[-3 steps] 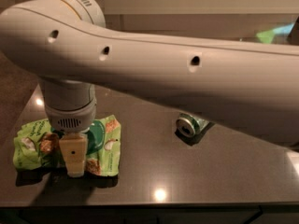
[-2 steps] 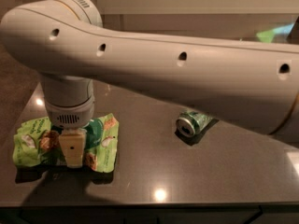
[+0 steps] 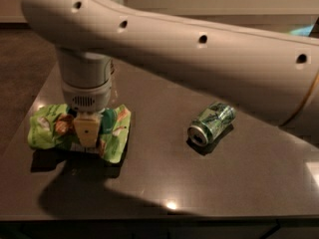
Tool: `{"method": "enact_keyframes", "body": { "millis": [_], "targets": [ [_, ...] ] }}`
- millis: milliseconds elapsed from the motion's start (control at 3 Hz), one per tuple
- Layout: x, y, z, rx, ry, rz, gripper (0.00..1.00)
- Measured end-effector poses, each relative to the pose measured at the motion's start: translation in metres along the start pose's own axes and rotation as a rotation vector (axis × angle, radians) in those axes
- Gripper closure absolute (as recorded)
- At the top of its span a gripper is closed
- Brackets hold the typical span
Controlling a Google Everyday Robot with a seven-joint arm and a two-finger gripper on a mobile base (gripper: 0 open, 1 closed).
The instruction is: Move green rice chip bag near orange can
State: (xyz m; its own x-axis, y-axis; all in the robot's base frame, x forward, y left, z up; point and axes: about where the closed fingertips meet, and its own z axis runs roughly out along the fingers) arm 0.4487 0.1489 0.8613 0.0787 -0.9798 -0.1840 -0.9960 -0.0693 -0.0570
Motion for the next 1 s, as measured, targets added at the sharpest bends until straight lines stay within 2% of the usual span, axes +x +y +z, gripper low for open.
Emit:
{"method": "enact_keyframes", "body": {
  "millis": [333,667,1000],
  "targets": [
    [0.013,-0.038,-0.027,0.037,-0.018,0.069,1.00],
    [0.020,-0.083,-0.052,0.092,-0.029,0.124,1.00],
    [0.018,-0.103,-0.059,0.120,-0.035,0.138,1.00]
  ]
}}
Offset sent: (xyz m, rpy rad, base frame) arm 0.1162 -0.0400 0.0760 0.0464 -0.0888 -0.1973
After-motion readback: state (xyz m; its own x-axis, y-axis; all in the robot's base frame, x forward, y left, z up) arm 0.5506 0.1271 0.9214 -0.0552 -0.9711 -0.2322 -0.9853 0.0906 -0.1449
